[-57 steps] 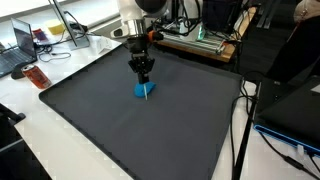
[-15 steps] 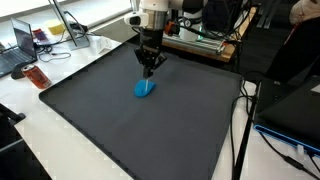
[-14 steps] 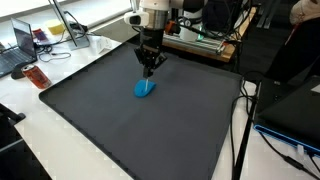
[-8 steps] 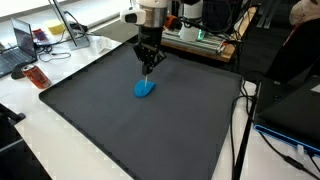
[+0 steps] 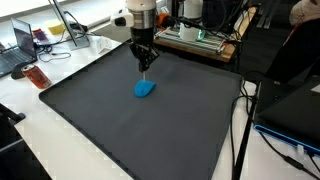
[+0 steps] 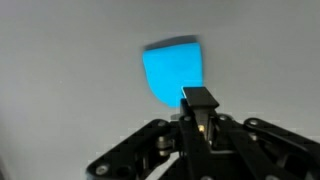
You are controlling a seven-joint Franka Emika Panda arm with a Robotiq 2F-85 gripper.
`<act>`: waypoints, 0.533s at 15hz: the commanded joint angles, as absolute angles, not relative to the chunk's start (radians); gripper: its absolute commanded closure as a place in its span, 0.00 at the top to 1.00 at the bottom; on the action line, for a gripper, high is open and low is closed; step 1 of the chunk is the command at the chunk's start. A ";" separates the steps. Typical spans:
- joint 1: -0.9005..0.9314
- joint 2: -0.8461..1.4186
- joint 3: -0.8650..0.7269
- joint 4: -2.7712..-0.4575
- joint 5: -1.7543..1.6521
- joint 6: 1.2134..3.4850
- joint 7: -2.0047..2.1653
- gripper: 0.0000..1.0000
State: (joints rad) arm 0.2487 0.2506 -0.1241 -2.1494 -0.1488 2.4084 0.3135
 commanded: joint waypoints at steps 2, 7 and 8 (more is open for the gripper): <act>0.155 0.274 -0.067 -2.136 -0.132 2.408 0.288 0.03; 0.120 0.315 -0.047 -2.133 -0.126 2.415 0.278 0.03; 0.116 0.327 -0.041 -2.132 -0.120 2.414 0.269 0.03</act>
State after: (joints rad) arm 0.1438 0.2944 -0.0682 -2.1465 -0.1468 2.4096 0.3023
